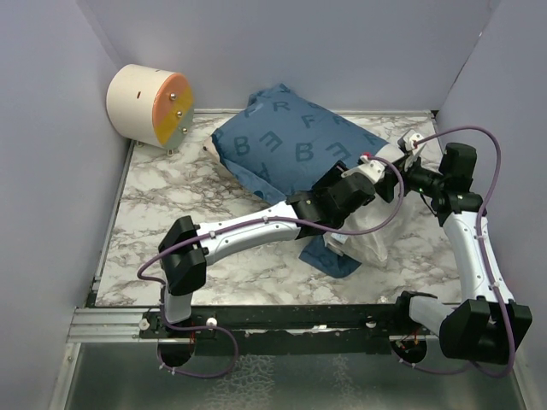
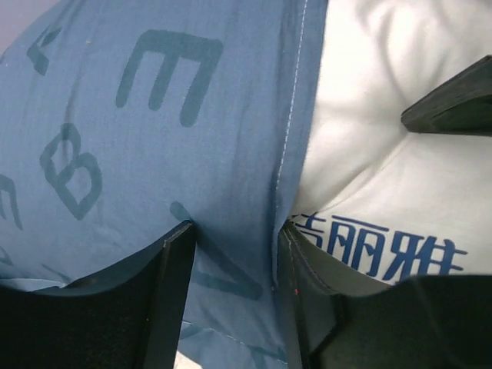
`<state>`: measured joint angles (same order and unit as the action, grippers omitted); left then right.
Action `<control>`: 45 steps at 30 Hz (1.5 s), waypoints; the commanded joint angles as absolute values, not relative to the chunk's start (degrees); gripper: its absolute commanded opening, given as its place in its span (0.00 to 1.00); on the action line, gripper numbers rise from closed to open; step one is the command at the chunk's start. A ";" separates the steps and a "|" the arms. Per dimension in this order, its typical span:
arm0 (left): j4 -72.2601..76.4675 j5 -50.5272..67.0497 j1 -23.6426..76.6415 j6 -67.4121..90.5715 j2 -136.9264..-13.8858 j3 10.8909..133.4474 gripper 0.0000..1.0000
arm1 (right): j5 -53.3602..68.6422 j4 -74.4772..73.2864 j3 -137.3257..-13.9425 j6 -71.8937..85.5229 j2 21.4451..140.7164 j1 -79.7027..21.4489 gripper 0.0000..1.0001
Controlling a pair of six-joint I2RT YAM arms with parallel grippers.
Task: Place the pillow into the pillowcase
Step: Stuff the pillow into the pillowcase.
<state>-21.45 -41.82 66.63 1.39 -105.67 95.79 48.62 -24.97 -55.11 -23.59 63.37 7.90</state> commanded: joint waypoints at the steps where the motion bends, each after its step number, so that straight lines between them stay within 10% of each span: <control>1: -23.28 -46.47 66.93 -1.48 -107.90 99.57 0.34 | 48.87 -24.35 -53.99 -22.99 64.25 8.35 0.69; 6: -24.52 -41.41 67.02 0.15 -106.35 100.90 0.00 | 48.76 -24.00 -53.63 -23.08 65.04 8.35 0.69; 18: -22.35 -28.32 66.93 3.34 -101.47 98.33 0.00 | 55.02 -24.52 -52.83 -24.03 67.90 8.35 0.66; 32: -21.48 -33.48 65.09 2.90 -104.59 99.12 0.38 | 57.04 -24.82 -51.62 -24.28 67.91 8.29 0.66; 41: -21.21 -33.37 63.71 3.03 -106.38 101.54 0.33 | 57.22 -25.35 -51.50 -24.69 68.21 8.33 0.65; 45: -21.18 -32.83 63.05 3.56 -105.90 101.78 0.16 | 57.13 -25.38 -51.33 -24.70 68.41 8.27 0.65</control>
<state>-22.70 -32.32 64.20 3.01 -105.82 99.00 55.05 -22.65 -53.17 -24.27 67.35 8.38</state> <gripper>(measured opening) 0.242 0.655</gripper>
